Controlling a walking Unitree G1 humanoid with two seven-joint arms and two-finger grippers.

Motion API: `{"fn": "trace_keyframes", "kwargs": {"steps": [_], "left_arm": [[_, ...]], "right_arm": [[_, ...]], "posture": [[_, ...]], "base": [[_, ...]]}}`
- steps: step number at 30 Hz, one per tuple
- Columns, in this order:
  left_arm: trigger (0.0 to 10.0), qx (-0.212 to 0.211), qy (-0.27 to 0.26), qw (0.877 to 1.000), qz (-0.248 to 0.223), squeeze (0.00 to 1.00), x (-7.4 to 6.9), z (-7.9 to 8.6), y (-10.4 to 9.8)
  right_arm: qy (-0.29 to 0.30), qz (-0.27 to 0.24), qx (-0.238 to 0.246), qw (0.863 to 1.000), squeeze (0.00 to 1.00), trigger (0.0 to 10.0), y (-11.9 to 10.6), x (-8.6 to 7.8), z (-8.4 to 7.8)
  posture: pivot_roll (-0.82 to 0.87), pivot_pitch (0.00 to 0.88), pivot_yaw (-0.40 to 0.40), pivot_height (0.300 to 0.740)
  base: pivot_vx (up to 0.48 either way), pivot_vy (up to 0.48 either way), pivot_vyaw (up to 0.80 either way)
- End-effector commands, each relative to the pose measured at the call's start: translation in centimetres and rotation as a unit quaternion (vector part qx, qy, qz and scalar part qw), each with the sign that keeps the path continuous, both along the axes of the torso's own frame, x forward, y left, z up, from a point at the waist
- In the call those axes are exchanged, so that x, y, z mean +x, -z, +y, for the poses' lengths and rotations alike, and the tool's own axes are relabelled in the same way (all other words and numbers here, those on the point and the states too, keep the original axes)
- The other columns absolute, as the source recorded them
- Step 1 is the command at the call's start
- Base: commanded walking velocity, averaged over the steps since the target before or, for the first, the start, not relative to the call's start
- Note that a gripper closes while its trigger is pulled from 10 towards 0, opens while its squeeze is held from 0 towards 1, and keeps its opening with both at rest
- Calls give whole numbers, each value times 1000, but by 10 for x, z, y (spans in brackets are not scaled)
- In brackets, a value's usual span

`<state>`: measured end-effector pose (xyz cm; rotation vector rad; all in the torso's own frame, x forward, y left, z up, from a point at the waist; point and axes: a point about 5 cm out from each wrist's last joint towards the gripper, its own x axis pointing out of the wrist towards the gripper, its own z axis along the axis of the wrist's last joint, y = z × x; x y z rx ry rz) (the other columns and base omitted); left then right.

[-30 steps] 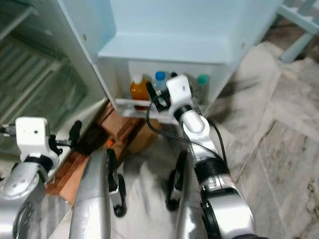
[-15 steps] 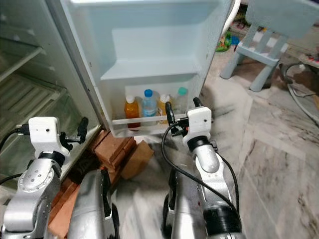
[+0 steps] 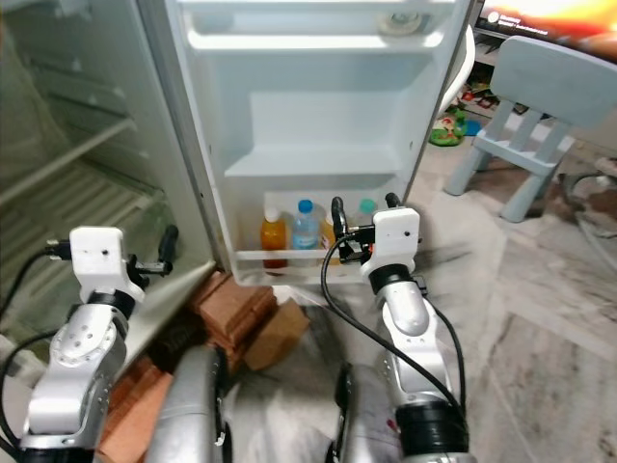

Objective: Restocking fridge

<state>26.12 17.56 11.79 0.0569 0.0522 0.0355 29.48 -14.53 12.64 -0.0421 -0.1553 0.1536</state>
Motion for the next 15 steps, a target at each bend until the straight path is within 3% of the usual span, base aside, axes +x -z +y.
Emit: {"fn": "trace_keyframes", "kwargs": {"steps": [1, 8, 15], "left_arm": [[10000, 7, -6, 1000, -7, 0, 3, 2, -2], [10000, 6, 2, 1000, -15, 0, 5, -3, 0], [10000, 7, 6, 1000, -16, 0, 8, -8, 2]], "right_arm": [[3, -3, 4, 1000, 0, 10000, -4, 3, 1], [-9, 8, 8, 1000, 0, 10000, 0, 1, 7], [0, 69, 27, 997, 0, 10000, 17, 0, -1]], "posture": [[139, 0, -31, 669], [136, 0, -30, 712], [124, 0, -27, 740]], "base": [[0, 0, 0], [0, 0, 0], [0, 0, 0]]}}
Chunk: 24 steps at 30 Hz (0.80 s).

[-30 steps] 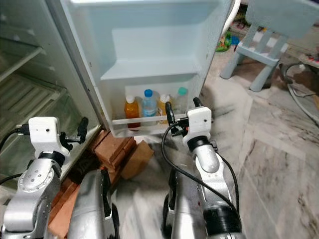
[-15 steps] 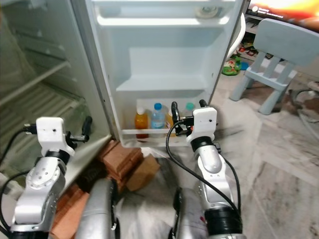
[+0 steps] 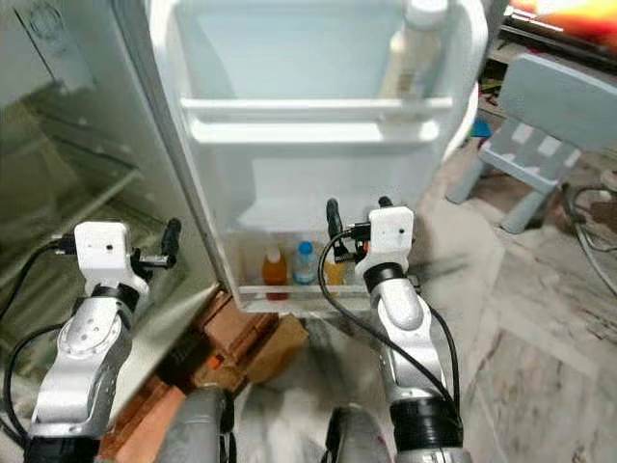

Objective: Restocking fridge

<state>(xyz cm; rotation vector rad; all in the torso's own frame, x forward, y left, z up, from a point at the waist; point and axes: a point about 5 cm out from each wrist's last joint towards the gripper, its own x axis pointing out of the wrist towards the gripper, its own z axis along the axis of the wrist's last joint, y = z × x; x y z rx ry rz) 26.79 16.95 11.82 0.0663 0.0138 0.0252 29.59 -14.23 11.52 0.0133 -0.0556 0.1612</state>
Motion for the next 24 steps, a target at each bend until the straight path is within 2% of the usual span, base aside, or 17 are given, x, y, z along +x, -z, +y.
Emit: {"fn": "trace_keyframes", "kwargs": {"steps": [1, 5, 12, 14, 18, 24], "left_arm": [[10000, 2, 1, 1000, 3, 0, 1, -2, 2], [10000, 4, 4, 1000, -1, 0, 2, -4, 2], [10000, 15, 8, 1000, 2, 0, 2, -6, 3], [10000, 15, 7, 1000, 3, 0, 1, -5, 4], [10000, 10, 10, 1000, 3, 0, 1, -6, 4], [10000, 16, 8, 1000, 7, 0, 3, -8, 5]], "right_arm": [[5, 18, 3, 1000, 0, 10000, 6, -2, -5], [-5, 41, -7, 999, 0, 10000, 16, -7, -7], [-50, 108, -18, 993, 0, 10000, 37, -18, 3], [-67, 121, -19, 990, 0, 10000, 41, -21, 8], [-91, 112, -17, 989, 0, 10000, 37, -22, 11], [-92, 118, -23, 988, 0, 10000, 37, -20, 10]], "posture": [[123, 0, -27, 740], [116, 0, -28, 740], [117, 0, -32, 740], [116, 0, -33, 740], [118, 0, -36, 740], [116, 0, -37, 740]], "base": [[0, 0, 0], [0, 0, 0], [0, -35, 0], [0, -366, 0], [0, -471, 0], [0, -480, 0]]}}
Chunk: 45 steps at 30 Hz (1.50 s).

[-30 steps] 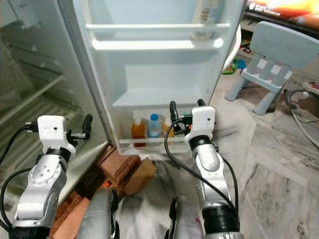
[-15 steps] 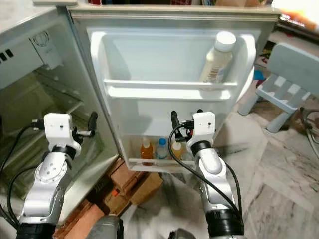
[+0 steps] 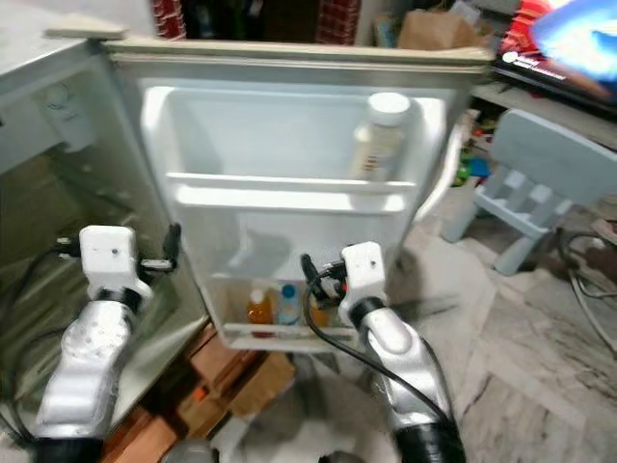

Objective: Restocking fridge

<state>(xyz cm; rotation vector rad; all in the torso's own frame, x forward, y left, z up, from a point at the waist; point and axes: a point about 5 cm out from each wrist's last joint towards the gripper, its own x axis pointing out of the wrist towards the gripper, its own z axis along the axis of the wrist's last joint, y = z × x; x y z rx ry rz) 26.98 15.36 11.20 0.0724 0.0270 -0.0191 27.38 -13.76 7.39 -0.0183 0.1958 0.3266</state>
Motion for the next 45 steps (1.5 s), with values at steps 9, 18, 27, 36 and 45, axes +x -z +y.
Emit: {"fn": "trace_keyframes", "kwargs": {"steps": [9, 18, 27, 36, 45], "left_arm": [[10000, 25, -10, 1000, -1, 0, 1, 7, 0], [10000, 50, -19, 999, 11, 0, 2, 13, 4], [10000, 57, -24, 998, 17, 0, 1, 14, 6], [10000, 61, -28, 998, 18, 0, 2, 15, 6], [10000, 51, -60, 996, 42, 0, -1, 19, 14]], "right_arm": [[-68, 17, 0, 998, 0, 10000, 0, -1, 13], [-60, -35, 16, 997, 0, 10000, -17, 5, 15], [-38, -46, 23, 998, 0, 10000, -21, 9, 12], [-31, -53, 41, 997, 0, 10000, -24, 10, 11], [-24, -83, 33, 996, 0, 10000, -33, 20, 7]], "posture": [[115, 0, -37, 740], [116, 0, -37, 740], [116, 0, -34, 740], [116, 0, -33, 740], [124, 0, -36, 740]], "base": [[0, -480, 0], [0, -267, 143], [0, -353, 0], [296, -375, 0], [33, -428, 339]]}}
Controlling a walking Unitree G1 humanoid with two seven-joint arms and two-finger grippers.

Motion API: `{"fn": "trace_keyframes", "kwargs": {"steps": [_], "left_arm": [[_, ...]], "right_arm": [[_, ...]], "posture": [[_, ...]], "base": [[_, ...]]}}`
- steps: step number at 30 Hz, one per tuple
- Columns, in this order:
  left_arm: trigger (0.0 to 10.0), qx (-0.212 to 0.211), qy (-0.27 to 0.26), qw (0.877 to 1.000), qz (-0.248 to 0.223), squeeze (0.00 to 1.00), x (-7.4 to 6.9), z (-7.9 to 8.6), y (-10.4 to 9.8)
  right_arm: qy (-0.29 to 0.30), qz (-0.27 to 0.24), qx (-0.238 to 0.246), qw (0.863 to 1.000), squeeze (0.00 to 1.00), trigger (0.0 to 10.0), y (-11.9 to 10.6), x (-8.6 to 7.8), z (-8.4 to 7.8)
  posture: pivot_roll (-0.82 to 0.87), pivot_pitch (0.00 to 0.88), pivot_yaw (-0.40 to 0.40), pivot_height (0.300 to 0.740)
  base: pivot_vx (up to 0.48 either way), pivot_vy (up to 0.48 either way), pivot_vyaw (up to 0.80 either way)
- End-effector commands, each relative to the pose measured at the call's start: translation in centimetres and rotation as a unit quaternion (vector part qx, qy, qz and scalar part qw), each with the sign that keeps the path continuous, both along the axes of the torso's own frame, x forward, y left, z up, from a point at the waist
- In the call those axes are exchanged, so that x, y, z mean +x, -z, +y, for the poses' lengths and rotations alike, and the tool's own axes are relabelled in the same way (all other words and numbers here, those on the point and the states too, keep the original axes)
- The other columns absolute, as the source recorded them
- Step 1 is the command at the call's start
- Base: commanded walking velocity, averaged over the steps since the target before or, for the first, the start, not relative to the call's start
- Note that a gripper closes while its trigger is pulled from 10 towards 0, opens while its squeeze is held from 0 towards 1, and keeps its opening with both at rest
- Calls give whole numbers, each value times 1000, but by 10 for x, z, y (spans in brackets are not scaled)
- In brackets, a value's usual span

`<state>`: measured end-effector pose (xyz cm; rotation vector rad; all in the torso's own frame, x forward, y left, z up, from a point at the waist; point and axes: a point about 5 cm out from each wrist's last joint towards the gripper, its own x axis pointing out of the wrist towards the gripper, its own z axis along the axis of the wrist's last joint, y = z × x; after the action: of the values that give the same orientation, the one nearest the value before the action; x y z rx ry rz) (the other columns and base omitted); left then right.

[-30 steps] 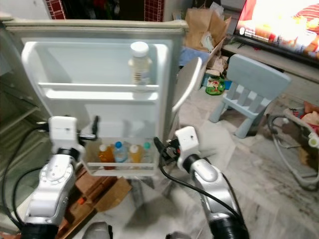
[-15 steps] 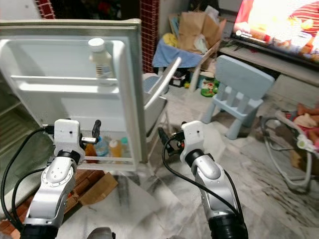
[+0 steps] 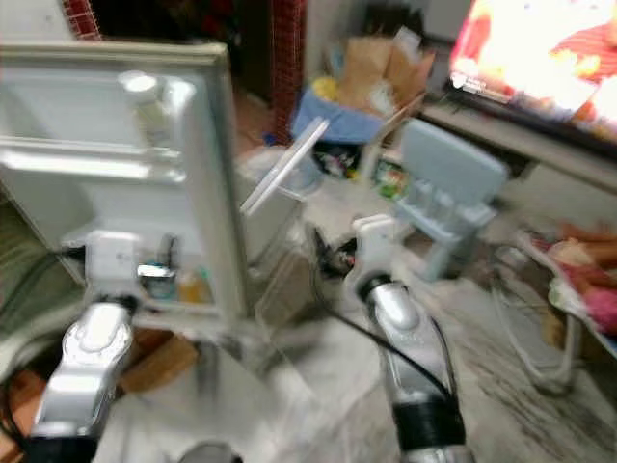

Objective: Restocking fridge

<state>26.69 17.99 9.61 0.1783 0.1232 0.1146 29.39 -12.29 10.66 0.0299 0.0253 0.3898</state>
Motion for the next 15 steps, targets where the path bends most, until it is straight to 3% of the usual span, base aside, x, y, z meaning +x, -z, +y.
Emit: {"fn": "trace_keyframes", "kwargs": {"steps": [1, 10, 15], "left_arm": [[10000, -4, 7, 1000, -3, 0, 2, -7, -2], [10000, -13, -37, 999, 9, 0, -2, 0, 3], [10000, -40, -71, 997, -5, 0, -5, 6, 0]], "right_arm": [[6, -4, -7, 1000, 0, 10000, 0, 0, -8], [-15, -15, -2, 1000, 0, 10000, -4, 0, -3], [-23, -20, -5, 1000, 0, 10000, -2, -1, -1]], "posture": [[124, 0, -36, 740], [126, 0, -35, 740], [129, 0, -32, 740]], "base": [[0, -442, 769], [0, -444, 759], [0, 0, 754]]}}
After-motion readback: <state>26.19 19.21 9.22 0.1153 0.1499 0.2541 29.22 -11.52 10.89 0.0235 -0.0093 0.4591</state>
